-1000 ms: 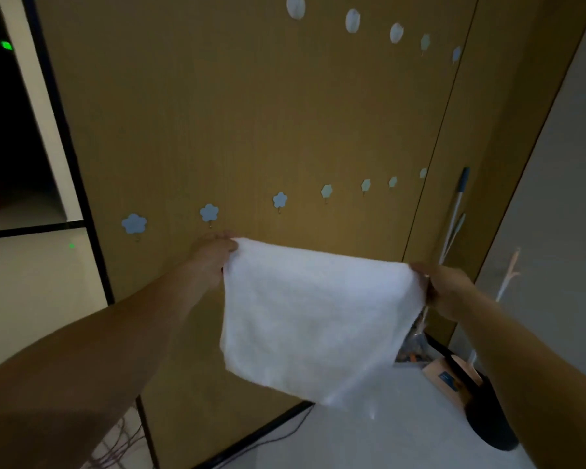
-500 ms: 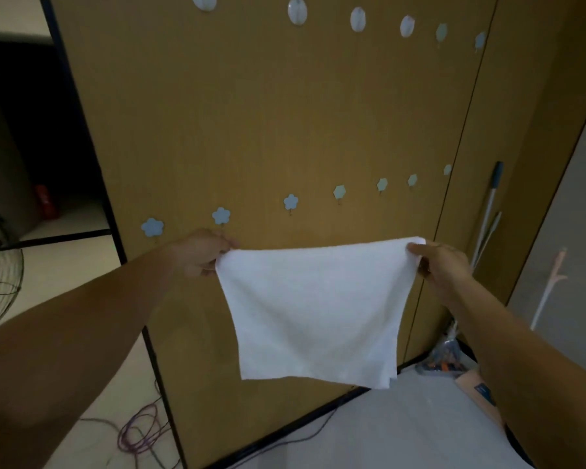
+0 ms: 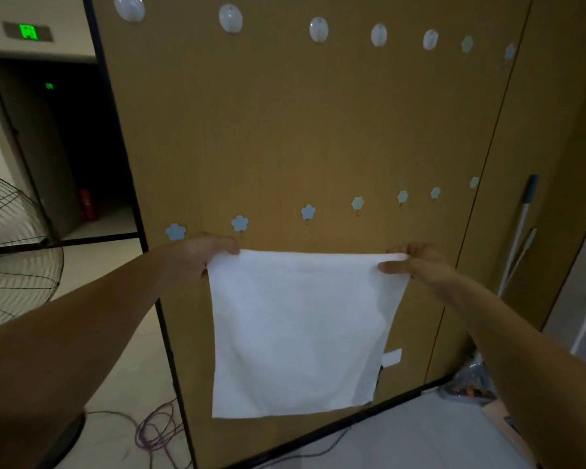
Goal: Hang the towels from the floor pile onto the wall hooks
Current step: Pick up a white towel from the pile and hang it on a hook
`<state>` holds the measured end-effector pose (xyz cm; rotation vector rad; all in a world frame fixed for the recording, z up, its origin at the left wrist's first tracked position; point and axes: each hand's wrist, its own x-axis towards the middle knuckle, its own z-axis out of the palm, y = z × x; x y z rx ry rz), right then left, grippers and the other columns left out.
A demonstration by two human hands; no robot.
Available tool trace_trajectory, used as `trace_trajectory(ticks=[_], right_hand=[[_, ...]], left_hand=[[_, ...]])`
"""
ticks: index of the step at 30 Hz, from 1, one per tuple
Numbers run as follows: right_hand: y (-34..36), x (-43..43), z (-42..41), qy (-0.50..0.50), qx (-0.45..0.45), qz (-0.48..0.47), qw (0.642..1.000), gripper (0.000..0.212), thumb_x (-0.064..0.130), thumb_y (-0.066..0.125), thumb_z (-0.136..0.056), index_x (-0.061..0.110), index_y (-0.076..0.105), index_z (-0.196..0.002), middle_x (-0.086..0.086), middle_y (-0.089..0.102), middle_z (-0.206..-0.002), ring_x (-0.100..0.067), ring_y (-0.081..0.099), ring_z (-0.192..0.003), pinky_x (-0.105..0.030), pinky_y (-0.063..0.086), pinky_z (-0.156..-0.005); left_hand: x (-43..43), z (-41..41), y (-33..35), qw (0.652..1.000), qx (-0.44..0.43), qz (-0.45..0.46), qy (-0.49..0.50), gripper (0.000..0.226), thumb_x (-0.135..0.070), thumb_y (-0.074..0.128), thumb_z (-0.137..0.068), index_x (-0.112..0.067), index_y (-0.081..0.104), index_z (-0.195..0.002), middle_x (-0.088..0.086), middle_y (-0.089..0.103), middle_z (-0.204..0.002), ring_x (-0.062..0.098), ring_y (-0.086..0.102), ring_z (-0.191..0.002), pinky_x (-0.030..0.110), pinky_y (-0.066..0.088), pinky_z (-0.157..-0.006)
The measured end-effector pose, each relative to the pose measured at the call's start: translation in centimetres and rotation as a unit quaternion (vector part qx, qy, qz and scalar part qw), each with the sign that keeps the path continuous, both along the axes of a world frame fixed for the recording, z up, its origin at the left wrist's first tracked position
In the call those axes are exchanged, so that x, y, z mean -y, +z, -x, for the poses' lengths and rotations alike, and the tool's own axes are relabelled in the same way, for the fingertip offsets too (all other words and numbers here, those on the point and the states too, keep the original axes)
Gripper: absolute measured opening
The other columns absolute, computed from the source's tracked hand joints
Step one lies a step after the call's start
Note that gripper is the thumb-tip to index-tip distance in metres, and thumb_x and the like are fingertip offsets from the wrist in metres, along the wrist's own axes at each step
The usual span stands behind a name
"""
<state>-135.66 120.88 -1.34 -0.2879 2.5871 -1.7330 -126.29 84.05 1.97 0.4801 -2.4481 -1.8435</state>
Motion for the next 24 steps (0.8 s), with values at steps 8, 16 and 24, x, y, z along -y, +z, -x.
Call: trace_trajectory(ticks=[8,16,24], right_hand=[[1.2,3.6,3.1,-0.076,-0.148,-0.16,0.973,0.023,0.029,0.071,-0.083,0.009,0.061,-0.081,-0.012,0.065,-0.087,-0.023,0.061,-0.072,-0.028,0.047,-0.059],[5.3,11.4,2.5,-0.046,-0.286,0.011,0.957,0.013,-0.001,0.048,-0.085,0.008,0.053,-0.093,0.005,0.053,-0.077,-0.018,0.052,-0.076,-0.026,0.04,-0.063],[8.2,18.5,1.5,0.177,-0.24,-0.084,0.951,0.04,0.058,0.075,-0.07,0.028,0.068,-0.095,0.014,0.065,-0.093,-0.008,0.061,-0.083,-0.027,0.046,-0.07]], left_hand=[[1.0,-1.2,0.4,0.968,-0.09,0.197,0.126,0.051,-0.023,0.077,-0.079,0.011,0.059,-0.112,0.023,0.06,-0.114,0.032,0.058,-0.101,0.038,0.047,-0.083],[-0.3,-1.6,3.3,0.904,-0.287,0.181,0.258,0.016,-0.007,0.051,-0.085,-0.008,0.047,-0.069,0.005,0.042,-0.066,0.015,0.04,-0.061,0.022,0.032,-0.052],[3.1,-2.2,6.2,0.882,-0.344,0.214,0.24,0.016,-0.007,0.042,-0.092,-0.021,0.051,-0.09,-0.003,0.057,-0.084,0.017,0.055,-0.08,0.027,0.043,-0.07]])
